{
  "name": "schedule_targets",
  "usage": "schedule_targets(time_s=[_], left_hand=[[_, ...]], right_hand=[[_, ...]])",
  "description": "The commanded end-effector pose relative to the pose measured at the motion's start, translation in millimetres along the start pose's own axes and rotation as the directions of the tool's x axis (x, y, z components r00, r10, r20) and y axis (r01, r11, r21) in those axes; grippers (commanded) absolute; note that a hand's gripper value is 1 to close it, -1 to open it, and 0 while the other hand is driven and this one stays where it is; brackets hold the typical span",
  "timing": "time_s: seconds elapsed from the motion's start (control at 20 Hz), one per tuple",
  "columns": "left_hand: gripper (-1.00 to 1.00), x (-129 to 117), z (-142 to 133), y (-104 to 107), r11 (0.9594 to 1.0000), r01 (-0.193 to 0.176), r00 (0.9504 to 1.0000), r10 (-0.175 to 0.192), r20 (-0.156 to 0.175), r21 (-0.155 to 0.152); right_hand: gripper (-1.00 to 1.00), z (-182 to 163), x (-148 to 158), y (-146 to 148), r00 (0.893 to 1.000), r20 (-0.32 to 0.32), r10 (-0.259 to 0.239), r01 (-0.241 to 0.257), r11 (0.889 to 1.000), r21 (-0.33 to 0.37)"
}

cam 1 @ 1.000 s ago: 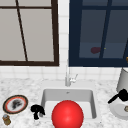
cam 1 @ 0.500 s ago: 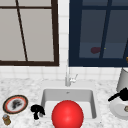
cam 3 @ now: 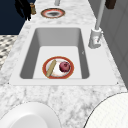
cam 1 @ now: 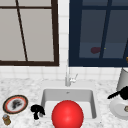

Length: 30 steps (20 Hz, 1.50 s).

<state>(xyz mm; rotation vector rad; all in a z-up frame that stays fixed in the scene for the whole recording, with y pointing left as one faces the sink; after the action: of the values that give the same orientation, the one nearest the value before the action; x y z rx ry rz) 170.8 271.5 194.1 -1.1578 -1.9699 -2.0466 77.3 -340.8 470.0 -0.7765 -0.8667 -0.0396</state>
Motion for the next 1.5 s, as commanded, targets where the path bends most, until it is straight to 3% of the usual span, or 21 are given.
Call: schedule_targets(time_s=[0.0,0.25,0.65,1.1,1.45], left_hand=[[0.00,0.0,0.0,0.0,1.0000,0.000,1.0000,0.000,0.000,0.000],[0.00,0.0,0.0,0.0,1.0000,0.000,1.0000,0.000,0.000,0.000],[0.00,0.0,0.0,0.0,1.0000,0.000,1.0000,0.000,0.000,0.000],[0.00,0.0,0.0,0.0,1.0000,0.000,1.0000,0.000,0.000,0.000],[0.00,0.0,0.0,0.0,1.0000,0.000,1.0000,0.000,0.000,0.000]], right_hand=[[-1.00,23.5,-0.4,-20.7,0.997,-0.012,-0.082,0.082,0.996,0.016],[-1.00,55.4,-1.9,-45.9,0.994,-0.018,-0.109,0.109,0.993,0.038],[-1.00,86.1,-0.8,-58.0,0.980,-0.019,-0.196,0.196,0.980,-0.008],[-1.00,117.6,6.1,-59.5,0.957,-0.022,-0.289,0.287,0.956,-0.065],[-1.00,143.8,18.1,-75.7,0.954,-0.021,-0.300,0.297,0.950,-0.096]])
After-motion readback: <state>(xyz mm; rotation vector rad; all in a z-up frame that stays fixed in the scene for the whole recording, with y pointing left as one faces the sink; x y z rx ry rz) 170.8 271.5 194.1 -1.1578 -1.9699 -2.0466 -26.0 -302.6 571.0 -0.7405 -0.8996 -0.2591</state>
